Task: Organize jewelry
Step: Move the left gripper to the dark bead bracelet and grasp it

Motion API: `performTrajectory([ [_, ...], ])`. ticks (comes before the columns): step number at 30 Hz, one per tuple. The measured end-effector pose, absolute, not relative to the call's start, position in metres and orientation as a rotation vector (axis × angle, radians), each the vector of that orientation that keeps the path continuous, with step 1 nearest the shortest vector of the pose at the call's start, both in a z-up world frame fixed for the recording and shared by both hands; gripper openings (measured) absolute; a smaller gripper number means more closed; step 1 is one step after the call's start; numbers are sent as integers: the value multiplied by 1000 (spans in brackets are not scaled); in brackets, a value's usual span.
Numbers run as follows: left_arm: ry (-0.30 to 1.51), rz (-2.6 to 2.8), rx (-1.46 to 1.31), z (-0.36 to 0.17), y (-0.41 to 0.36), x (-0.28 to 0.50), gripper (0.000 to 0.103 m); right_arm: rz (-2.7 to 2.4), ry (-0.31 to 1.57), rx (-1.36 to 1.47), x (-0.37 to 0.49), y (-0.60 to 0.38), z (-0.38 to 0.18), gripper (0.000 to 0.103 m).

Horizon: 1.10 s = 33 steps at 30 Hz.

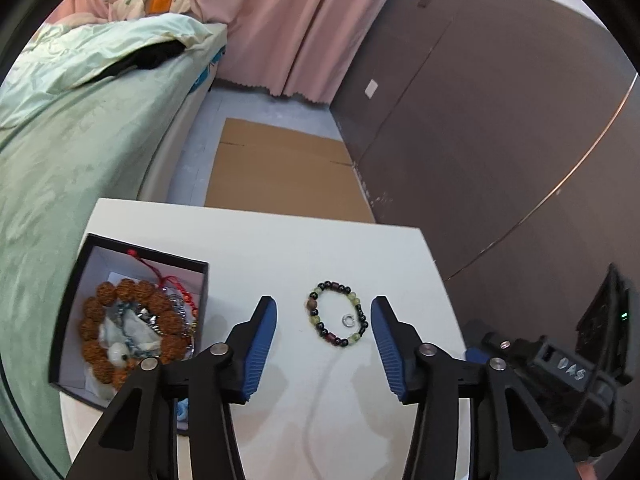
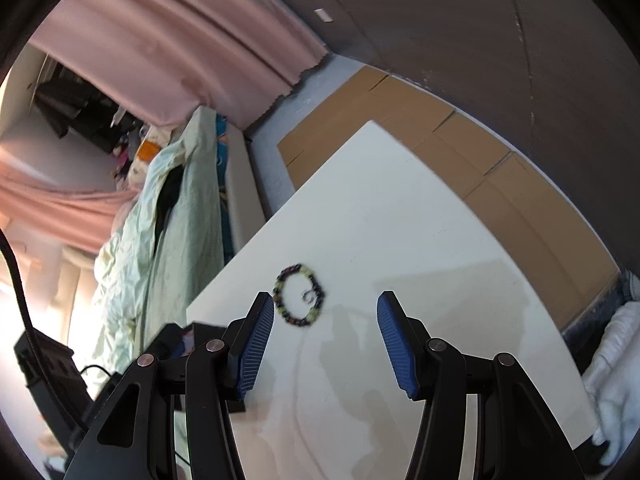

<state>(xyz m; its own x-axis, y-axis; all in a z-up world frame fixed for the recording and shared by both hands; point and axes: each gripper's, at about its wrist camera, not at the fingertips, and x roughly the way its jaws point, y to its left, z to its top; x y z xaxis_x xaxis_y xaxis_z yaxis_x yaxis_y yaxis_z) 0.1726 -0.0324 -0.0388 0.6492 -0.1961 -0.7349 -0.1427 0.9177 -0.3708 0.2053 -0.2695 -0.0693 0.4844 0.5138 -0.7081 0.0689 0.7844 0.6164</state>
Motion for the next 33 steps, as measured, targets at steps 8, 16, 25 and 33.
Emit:
performTrajectory([
  [8, 943, -31, -331, -63, -59, 197, 48, 287, 1069, 694, 219, -282, -79, 55],
  [16, 1000, -2, -301, -91, -65, 215, 40, 277, 1078, 747, 229, -291, -85, 55],
  [25, 1021, 26, -260, -112, -71, 223, 38, 307, 1102, 743, 229, -283, -88, 55],
  [33, 1035, 9, -278, -111, -58, 217, 8, 307, 1117, 690, 230, -278, -89, 55],
])
